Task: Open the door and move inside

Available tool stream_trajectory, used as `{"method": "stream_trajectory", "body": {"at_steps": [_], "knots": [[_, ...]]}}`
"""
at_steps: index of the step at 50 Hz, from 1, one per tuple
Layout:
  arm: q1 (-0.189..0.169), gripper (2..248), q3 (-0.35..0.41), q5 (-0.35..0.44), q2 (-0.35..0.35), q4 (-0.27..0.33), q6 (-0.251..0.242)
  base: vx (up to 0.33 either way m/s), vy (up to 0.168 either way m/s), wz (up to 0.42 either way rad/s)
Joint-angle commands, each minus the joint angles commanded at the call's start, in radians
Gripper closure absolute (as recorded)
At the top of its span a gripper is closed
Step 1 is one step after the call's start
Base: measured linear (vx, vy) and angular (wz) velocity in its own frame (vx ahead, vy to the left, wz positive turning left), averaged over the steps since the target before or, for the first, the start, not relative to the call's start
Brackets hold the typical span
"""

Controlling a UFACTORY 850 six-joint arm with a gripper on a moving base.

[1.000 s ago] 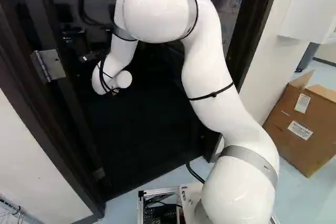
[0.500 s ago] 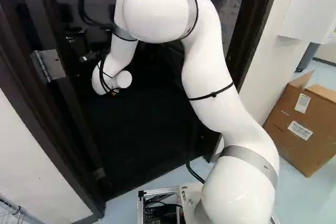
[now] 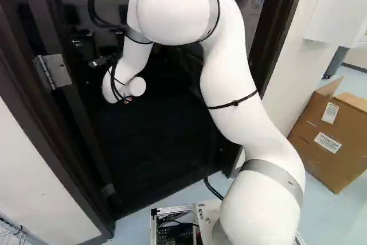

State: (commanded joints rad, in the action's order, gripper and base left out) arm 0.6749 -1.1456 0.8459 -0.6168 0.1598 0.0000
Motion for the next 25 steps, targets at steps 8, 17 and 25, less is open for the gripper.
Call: {"method": "stream_trajectory", "body": {"at_steps": [8,17,25], "knots": [[-0.006,3,0.01,0.0,0.008,0.0,0.0,0.0,0.0,0.0],[-0.022,3,0.03,0.0,0.022,0.0,0.0,0.0,0.0,0.0],[-0.041,3,0.049,0.0,0.037,0.0,0.0,0.0,0.0,0.0]]}}
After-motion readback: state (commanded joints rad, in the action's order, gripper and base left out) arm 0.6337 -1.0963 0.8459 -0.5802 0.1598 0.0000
